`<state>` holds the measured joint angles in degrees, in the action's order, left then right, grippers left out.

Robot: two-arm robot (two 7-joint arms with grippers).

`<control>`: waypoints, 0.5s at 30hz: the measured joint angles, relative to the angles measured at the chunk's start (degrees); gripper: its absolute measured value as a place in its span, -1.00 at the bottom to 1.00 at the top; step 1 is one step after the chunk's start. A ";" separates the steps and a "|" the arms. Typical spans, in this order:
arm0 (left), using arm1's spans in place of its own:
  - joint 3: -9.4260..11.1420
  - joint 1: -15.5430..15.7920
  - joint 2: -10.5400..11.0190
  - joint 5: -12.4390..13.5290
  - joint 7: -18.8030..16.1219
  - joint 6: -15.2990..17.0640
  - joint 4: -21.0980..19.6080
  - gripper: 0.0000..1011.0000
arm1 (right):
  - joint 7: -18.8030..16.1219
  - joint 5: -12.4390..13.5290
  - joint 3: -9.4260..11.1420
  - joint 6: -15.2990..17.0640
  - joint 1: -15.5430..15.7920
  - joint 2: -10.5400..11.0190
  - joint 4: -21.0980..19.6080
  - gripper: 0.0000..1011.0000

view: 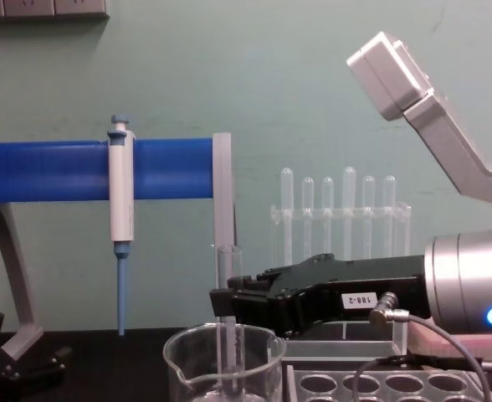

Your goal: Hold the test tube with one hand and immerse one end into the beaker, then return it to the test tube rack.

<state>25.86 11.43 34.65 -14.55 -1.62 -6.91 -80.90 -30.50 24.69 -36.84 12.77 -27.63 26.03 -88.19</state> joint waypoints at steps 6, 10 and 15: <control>0.00 0.00 0.00 0.00 0.00 0.00 0.00 0.98 | -0.26 -0.37 0.22 0.02 0.27 -0.18 0.12 -0.54; 0.00 0.00 0.00 0.01 0.00 0.00 0.00 0.98 | -0.26 -0.37 0.22 0.03 0.25 -0.17 0.12 -0.54; 0.00 0.00 0.00 0.00 0.00 0.00 0.00 0.98 | -0.26 -0.36 0.22 0.05 0.23 -0.16 0.11 -0.54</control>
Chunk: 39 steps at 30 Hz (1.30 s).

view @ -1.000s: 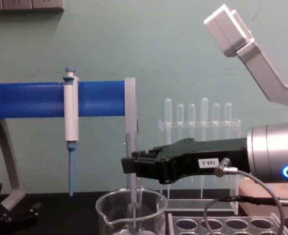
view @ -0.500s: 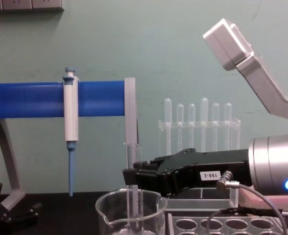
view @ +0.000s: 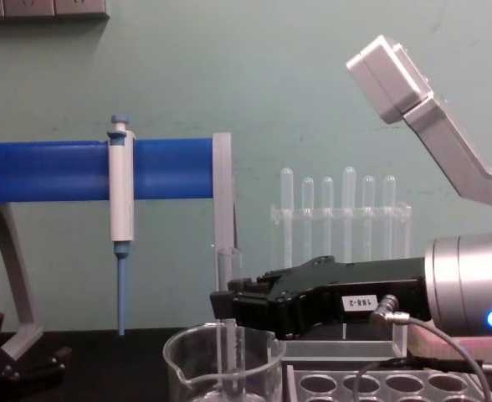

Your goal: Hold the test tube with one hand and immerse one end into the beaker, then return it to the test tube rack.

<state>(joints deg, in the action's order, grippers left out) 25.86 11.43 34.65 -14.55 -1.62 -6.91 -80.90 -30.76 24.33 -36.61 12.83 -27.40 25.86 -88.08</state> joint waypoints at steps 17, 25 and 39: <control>0.00 0.00 0.00 0.00 0.00 0.00 0.00 0.98 | 0.03 0.08 -0.07 0.05 -0.07 0.08 -0.09 -0.54; 0.00 0.00 0.00 0.00 0.00 0.00 0.00 0.98 | 0.03 0.10 -0.08 0.05 -0.08 0.09 -0.10 -0.54; 0.00 0.00 0.00 0.00 0.00 0.00 0.00 0.98 | 0.05 0.11 -0.08 0.05 -0.08 0.09 -0.10 -0.54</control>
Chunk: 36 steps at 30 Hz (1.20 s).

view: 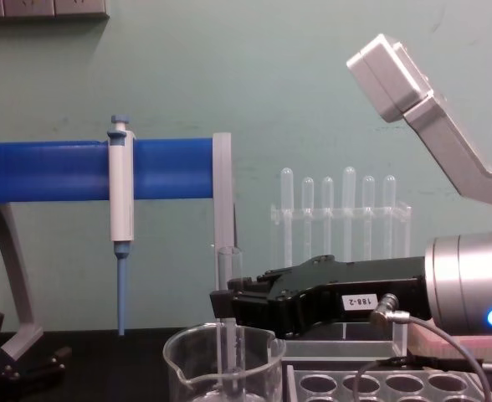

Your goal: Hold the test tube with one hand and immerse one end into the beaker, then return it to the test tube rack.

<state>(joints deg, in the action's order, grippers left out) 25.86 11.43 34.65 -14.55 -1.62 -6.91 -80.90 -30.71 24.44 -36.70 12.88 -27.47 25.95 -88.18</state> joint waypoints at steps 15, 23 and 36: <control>0.00 0.00 0.00 0.00 0.00 0.00 0.00 0.98 | 0.01 0.00 0.00 0.00 0.00 0.00 0.00 -0.54; 0.00 0.00 0.00 0.00 0.00 0.00 0.00 0.98 | 0.02 0.00 0.00 0.00 0.00 0.00 0.00 -0.54; 0.00 0.00 0.00 0.00 0.00 0.00 0.00 0.98 | 0.02 0.00 0.00 0.00 0.00 0.00 0.00 -0.54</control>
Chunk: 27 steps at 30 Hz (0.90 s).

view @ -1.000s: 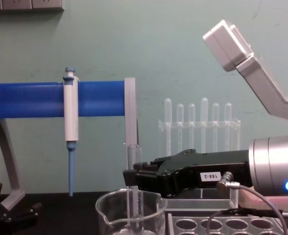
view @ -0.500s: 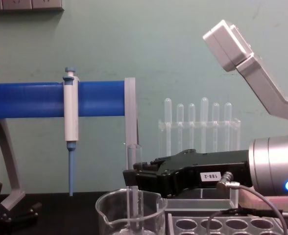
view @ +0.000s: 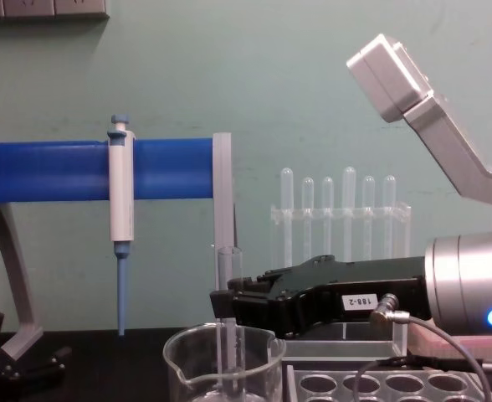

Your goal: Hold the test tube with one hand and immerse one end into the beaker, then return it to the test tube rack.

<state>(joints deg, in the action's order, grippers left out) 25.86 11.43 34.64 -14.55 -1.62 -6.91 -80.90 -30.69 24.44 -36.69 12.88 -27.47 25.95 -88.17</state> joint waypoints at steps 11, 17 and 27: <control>0.00 0.00 0.00 0.00 0.00 0.00 0.00 0.98 | 0.00 0.00 0.00 0.00 0.00 0.00 0.00 -0.54; 0.00 0.00 0.00 0.00 0.00 0.00 0.00 0.98 | 0.00 0.00 0.00 0.00 0.00 0.00 0.00 -0.54; 0.00 0.00 0.00 0.00 0.00 0.00 0.00 0.98 | 0.00 0.00 0.00 0.00 0.00 0.00 0.00 -0.54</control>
<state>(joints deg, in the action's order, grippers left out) 25.86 11.43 34.64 -14.55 -1.62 -6.91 -80.90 -30.69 24.44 -36.69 12.87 -27.47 25.95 -88.17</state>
